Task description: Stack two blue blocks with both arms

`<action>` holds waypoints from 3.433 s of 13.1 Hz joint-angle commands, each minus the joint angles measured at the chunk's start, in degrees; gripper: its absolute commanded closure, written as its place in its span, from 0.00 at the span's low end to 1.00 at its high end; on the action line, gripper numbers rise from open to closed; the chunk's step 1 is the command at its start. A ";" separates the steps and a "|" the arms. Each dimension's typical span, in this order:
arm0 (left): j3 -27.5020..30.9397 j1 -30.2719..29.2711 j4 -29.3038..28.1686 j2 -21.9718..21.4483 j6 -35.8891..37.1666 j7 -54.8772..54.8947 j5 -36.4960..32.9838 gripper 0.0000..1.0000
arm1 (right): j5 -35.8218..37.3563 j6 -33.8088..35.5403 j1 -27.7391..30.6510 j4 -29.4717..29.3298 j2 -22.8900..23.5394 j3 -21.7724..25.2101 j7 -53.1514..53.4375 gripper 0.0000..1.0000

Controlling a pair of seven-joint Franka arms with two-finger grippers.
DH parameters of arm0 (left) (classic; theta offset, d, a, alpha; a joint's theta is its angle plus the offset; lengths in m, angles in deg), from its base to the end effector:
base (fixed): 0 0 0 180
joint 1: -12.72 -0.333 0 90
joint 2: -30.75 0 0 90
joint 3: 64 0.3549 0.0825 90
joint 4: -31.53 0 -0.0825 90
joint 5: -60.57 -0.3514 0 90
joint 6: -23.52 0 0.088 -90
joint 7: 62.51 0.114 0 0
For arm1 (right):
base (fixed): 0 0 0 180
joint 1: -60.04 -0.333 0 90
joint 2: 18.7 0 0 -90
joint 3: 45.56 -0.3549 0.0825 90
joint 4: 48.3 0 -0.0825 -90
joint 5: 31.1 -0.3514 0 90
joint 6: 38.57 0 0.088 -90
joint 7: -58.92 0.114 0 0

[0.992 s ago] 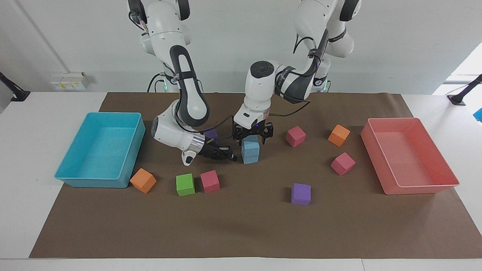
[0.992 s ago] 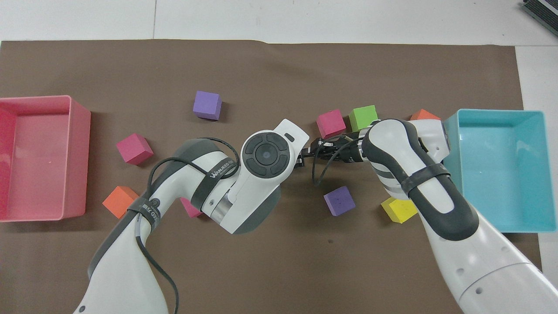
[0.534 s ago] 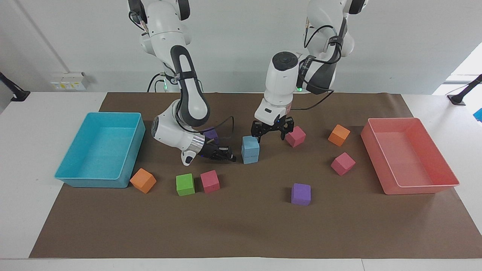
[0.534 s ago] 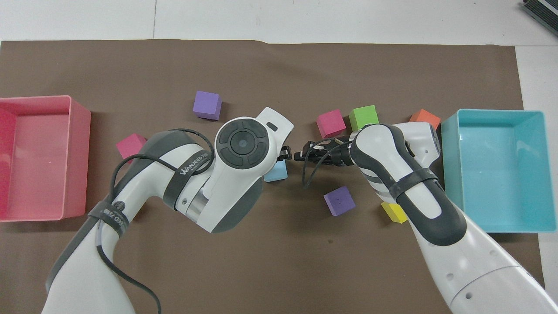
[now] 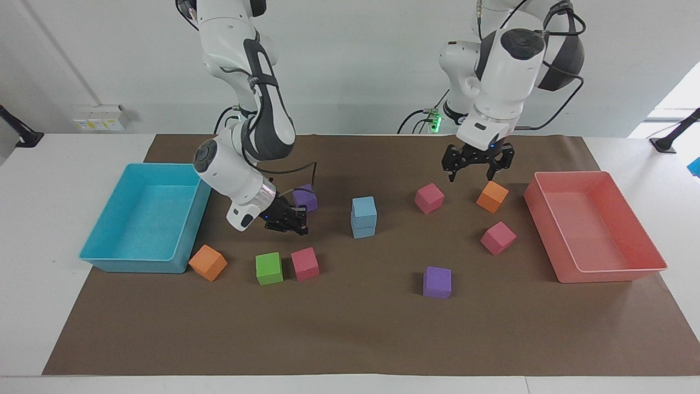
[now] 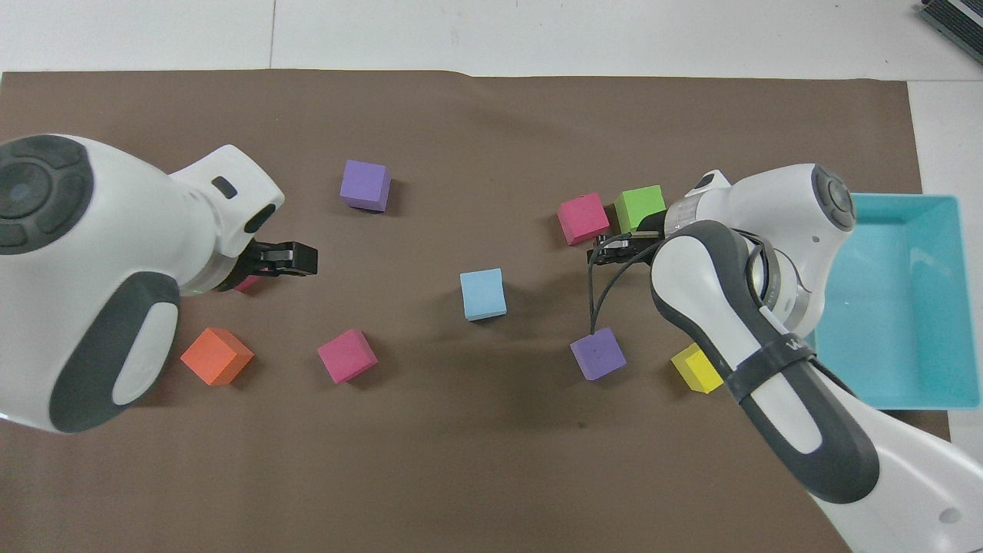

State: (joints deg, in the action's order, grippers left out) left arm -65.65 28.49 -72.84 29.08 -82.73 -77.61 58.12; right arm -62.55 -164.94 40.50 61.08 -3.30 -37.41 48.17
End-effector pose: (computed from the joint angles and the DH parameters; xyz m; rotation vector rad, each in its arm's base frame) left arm 0.5048 -0.1548 0.5851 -3.1154 0.0798 -0.1111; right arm 0.5864 0.1455 0.4146 -2.7315 -0.0946 -0.0444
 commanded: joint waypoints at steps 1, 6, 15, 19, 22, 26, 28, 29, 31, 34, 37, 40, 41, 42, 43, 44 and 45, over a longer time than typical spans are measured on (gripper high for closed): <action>-0.46 -4.15 2.49 -1.32 3.66 3.84 0.61 0.00 | 9.96 3.40 2.75 0.49 -3.70 -0.50 2.49 0.00; -0.63 -11.80 16.53 3.13 15.51 14.31 5.54 0.00 | 27.29 15.08 8.81 -7.06 -5.47 -0.67 2.94 0.00; -1.25 -11.55 23.96 4.75 23.78 15.97 5.19 0.00 | 29.51 25.71 14.45 -14.70 -13.56 0.99 4.16 0.00; -1.25 -11.20 19.91 1.41 24.68 16.51 5.10 0.00 | 31.88 35.29 14.27 -20.42 -15.84 1.26 5.75 0.00; -1.43 -11.11 19.38 1.14 24.77 16.51 3.78 0.00 | 34.15 40.84 13.92 -22.02 -17.95 0.65 5.84 0.00; -1.43 -10.32 18.32 0.26 23.81 16.25 2.99 0.00 | 34.61 41.02 13.66 -20.86 -19.71 0.12 5.40 0.00; -1.43 -10.49 18.41 0.34 23.80 16.16 3.16 0.00 | 35.22 44.08 13.57 -22.27 -19.71 -0.06 5.40 0.00; -1.43 -10.32 18.59 0.43 23.80 16.25 3.51 0.00 | 35.14 44.89 13.57 -22.36 -19.97 -0.15 5.40 0.00; -1.43 -9.97 18.50 0.35 24.24 15.81 3.60 0.00 | 34.27 44.63 13.65 -22.28 -20.32 0.20 5.40 0.00; -1.34 -10.67 18.68 0.61 22.93 15.81 3.69 0.00 | 35.48 44.19 13.57 -22.36 -20.33 0.21 5.40 0.00; -1.34 -10.67 18.41 0.52 22.84 16.16 3.69 0.00 | 34.61 44.28 13.57 -22.45 -21.29 -0.06 5.84 0.00; -1.25 -10.76 18.68 0.70 22.22 16.07 3.69 0.00 | 35.75 44.10 13.48 -22.01 -21.99 0.11 5.84 0.00; -1.25 -10.76 18.68 0.70 22.22 15.98 3.69 0.00 | 36.01 44.10 13.48 -21.84 -22.00 0.12 5.84 0.00; -1.25 -10.76 18.68 0.70 22.22 15.90 3.69 0.00 | 35.93 44.10 13.48 -21.84 -22.00 0.12 5.84 0.00; -1.25 -10.76 18.68 0.70 22.22 15.81 3.69 0.00 | 35.32 44.02 13.57 -21.84 -22.00 0.12 5.92 0.00; -1.25 -10.76 18.59 0.70 22.22 15.72 3.69 0.00 | 35.31 44.10 13.48 -21.84 -22.00 0.12 5.93 0.00; -1.25 -10.67 18.59 0.70 22.22 15.72 3.69 0.00 | 35.14 44.10 13.57 -21.84 -22.08 0.12 5.93 0.00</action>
State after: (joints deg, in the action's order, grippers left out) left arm -67.16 17.66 -52.44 31.05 -59.09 -61.75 62.01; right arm -28.27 -121.31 54.23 38.65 -24.45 -37.15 52.72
